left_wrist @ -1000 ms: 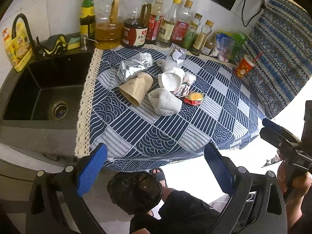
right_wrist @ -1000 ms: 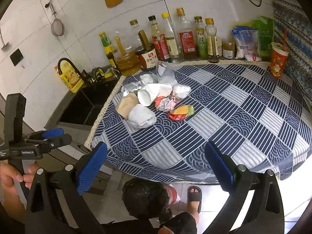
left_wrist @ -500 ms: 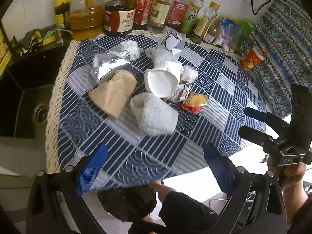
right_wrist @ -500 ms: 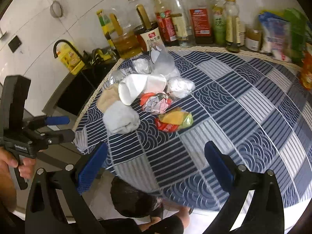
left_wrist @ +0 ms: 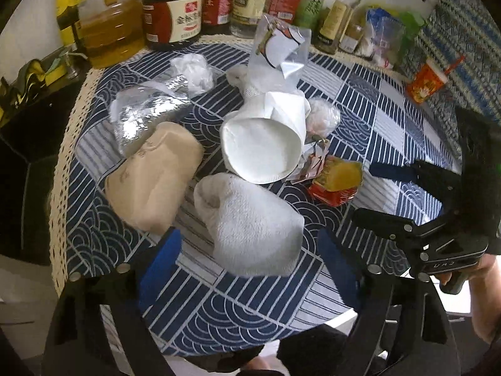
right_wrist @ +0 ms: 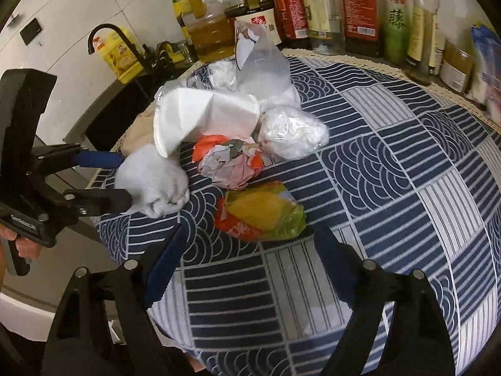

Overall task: Collect trash
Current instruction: 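Grasp the white tissue with the left tool while the right tool grasps the snack wrapper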

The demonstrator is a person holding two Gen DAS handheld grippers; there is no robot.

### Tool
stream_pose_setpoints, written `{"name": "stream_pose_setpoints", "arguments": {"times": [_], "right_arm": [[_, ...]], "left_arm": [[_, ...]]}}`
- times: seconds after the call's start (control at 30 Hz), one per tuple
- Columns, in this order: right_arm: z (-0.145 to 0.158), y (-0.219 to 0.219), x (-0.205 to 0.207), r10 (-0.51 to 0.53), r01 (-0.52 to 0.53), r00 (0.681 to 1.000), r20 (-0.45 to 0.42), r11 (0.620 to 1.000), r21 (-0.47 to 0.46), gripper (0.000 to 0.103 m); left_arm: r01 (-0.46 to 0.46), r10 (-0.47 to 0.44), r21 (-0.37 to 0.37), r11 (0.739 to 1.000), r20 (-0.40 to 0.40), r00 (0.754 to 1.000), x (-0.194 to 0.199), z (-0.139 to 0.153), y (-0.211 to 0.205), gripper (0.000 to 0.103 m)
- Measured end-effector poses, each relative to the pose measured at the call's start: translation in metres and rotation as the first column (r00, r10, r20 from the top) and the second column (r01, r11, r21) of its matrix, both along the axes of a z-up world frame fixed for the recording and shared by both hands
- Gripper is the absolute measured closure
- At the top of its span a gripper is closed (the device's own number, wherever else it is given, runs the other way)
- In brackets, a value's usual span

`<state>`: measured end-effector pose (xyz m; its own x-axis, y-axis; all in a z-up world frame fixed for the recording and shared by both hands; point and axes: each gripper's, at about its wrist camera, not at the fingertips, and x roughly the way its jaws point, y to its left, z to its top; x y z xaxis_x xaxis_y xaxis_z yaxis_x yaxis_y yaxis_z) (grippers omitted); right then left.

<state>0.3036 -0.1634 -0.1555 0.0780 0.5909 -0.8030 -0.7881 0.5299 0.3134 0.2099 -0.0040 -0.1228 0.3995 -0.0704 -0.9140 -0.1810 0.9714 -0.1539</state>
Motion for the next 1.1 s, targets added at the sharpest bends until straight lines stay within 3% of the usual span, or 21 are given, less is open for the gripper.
{"name": "stream_pose_setpoints", "arguments": {"times": [0.07,0.1,0.23,0.3,0.37,0.5,0.77,1.1], "right_arm": [[-0.003,0.003,0.004,0.012,-0.012,1.0,0.005,1.0,-0.005,0.02],[-0.005,0.005,0.005,0.023,-0.023,1.0,0.005,1.0,-0.003,0.02],[-0.009,0.011,0.007,0.03,-0.029,0.999,0.035,0.999,-0.019,0.02],[-0.012,0.012,0.009,0.032,-0.031,0.999,0.035,0.999,-0.014,0.022],[-0.016,0.015,0.008,0.037,-0.035,0.998,0.048,0.999,-0.036,0.031],[-0.018,0.017,0.006,0.047,-0.044,0.996,0.082,0.998,-0.037,0.033],[-0.014,0.012,0.004,0.01,-0.009,0.997,0.071,1.0,-0.017,0.035],[-0.011,0.0,-0.006,-0.069,0.069,0.998,0.009,0.998,0.005,0.035]], "left_arm": [[0.002,-0.002,0.021,1.0,-0.008,1.0,0.003,-0.004,-0.001,0.021],[0.005,-0.005,0.022,1.0,-0.011,1.0,0.005,-0.005,-0.001,0.027],[-0.003,0.002,-0.007,1.0,-0.019,1.0,0.009,-0.011,0.003,0.033],[-0.011,0.01,-0.035,0.999,-0.022,1.0,0.008,-0.014,0.005,0.042],[-0.016,0.015,-0.045,0.999,-0.023,1.0,0.007,-0.016,0.006,0.048],[-0.01,0.009,-0.063,0.998,-0.015,1.0,0.006,-0.016,0.006,0.064],[-0.007,0.007,-0.072,0.997,0.006,1.0,-0.002,-0.011,0.007,0.073],[0.002,-0.001,-0.084,0.996,0.018,1.0,-0.022,-0.004,0.009,0.073]]}}
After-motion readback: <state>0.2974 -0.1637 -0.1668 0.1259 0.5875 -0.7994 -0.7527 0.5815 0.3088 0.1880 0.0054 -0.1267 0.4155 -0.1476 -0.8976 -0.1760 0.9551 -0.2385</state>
